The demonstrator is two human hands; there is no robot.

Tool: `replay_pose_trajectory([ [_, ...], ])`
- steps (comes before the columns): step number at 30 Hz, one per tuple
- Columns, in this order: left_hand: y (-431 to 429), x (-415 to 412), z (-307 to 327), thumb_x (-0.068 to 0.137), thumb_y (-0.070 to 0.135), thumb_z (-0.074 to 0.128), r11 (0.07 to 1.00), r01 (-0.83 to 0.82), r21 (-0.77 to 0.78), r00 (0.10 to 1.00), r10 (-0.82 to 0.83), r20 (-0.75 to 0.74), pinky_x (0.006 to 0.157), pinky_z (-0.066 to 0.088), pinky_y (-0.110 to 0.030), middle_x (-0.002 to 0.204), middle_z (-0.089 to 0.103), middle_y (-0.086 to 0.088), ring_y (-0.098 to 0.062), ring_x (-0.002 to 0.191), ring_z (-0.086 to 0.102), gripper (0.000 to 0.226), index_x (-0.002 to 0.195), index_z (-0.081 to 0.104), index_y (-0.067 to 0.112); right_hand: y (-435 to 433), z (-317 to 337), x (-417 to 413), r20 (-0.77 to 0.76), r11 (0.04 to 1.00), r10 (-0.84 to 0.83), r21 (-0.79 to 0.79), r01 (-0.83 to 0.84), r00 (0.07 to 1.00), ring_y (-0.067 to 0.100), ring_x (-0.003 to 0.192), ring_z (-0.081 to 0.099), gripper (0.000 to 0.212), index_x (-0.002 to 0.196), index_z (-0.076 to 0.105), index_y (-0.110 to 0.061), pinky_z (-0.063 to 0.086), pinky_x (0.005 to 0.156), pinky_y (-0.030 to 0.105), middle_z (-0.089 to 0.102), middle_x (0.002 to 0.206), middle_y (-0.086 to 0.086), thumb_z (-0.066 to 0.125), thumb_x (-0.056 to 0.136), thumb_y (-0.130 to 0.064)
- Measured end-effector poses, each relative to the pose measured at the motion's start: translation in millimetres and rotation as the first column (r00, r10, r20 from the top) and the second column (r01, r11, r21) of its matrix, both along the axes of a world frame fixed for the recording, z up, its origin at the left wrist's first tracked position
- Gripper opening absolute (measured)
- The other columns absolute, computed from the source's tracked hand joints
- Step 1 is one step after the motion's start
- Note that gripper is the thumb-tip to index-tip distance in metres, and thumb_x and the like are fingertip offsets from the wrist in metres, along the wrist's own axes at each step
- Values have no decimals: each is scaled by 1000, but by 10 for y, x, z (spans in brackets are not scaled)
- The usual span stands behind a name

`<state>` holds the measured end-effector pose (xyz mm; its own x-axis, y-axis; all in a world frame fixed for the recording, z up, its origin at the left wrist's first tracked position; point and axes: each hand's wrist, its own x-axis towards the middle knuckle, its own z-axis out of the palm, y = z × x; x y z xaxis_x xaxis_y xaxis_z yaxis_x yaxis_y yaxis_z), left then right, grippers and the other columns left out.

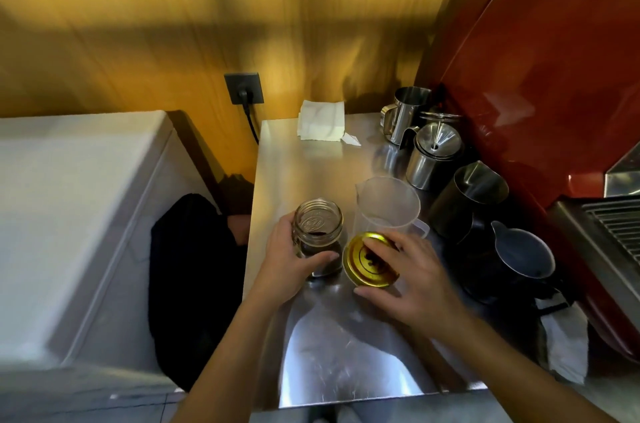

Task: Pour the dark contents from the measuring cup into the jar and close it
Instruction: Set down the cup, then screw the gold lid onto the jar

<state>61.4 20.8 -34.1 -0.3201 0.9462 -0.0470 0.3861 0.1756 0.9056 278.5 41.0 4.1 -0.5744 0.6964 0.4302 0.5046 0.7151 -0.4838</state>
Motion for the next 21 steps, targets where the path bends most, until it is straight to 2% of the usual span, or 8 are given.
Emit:
replay_pose_trajectory([
  [2, -3, 11, 26, 46, 58, 82, 1000, 11, 16, 1000, -12, 22, 103, 48, -47, 126, 57, 1, -18, 121, 54, 87, 120, 41, 38, 90, 113, -153, -39, 999, -9, 51, 11, 999, 18, 106, 46, 60, 122, 51, -21, 35, 89, 29, 58, 116, 10, 62, 73, -54],
  [5, -26, 32, 45, 48, 52, 82, 999, 7, 37, 998, -10, 57, 103, 48, -45, 124, 58, -2, -20, 119, 55, 84, 121, 44, 33, 225, 217, -392, -20, 997, -27, 75, 28, 999, 28, 102, 52, 61, 120, 53, -17, 40, 85, 40, 59, 113, 15, 61, 72, -53],
  [7, -44, 41, 46, 46, 50, 81, 999, -9, 38, 997, 6, 76, 99, 49, -35, 122, 59, 0, -17, 116, 57, 83, 118, 44, 35, 309, 255, -524, 49, 998, -27, 63, 23, 998, 35, 102, 54, 66, 123, 52, -15, 39, 86, 44, 59, 114, 17, 63, 70, -52],
  [10, -51, 37, 49, 49, 36, 88, 999, -2, 34, 996, -1, 86, 84, 47, -10, 116, 60, 6, -10, 110, 59, 78, 115, 45, 36, 393, 273, -650, 112, 999, -5, 47, -1, 994, 34, 104, 52, 69, 127, 50, -14, 33, 88, 38, 58, 116, 18, 64, 70, -50],
  [11, -54, 34, 54, 52, 32, 89, 999, 2, 34, 997, -5, 80, 83, 47, -8, 115, 60, 7, -10, 109, 59, 76, 114, 46, 36, 412, 274, -675, 134, 999, 8, 42, -14, 991, 33, 105, 51, 68, 128, 50, -15, 31, 89, 35, 57, 117, 17, 62, 71, -50],
  [15, -68, 37, 78, 54, 31, 88, 999, 1, 45, 997, -4, 81, 94, 52, -36, 116, 63, 0, -17, 110, 60, 74, 117, 51, 25, 481, 285, -719, 221, 994, 105, -9, -105, 970, 33, 108, 47, 62, 127, 51, -18, 23, 89, 33, 55, 120, 18, 60, 76, -51],
  [18, -83, 41, 104, 53, 32, 86, 999, 0, 46, 998, -3, 69, 95, 51, -37, 117, 62, -1, -18, 111, 59, 75, 119, 50, 25, 502, 282, -714, 258, 980, 194, -3, -200, 947, 34, 109, 48, 59, 128, 50, -15, 31, 90, 42, 54, 120, 20, 66, 78, -43],
  [21, -89, 36, 129, 54, 30, 87, 1000, 0, 28, 996, -3, 86, 98, 51, -41, 119, 61, -2, -19, 113, 58, 73, 116, 48, 31, 544, 305, -702, 278, 971, 239, -44, -236, 930, 30, 114, 43, 59, 131, 47, -18, 27, 94, 37, 51, 125, 17, 65, 80, -41],
])
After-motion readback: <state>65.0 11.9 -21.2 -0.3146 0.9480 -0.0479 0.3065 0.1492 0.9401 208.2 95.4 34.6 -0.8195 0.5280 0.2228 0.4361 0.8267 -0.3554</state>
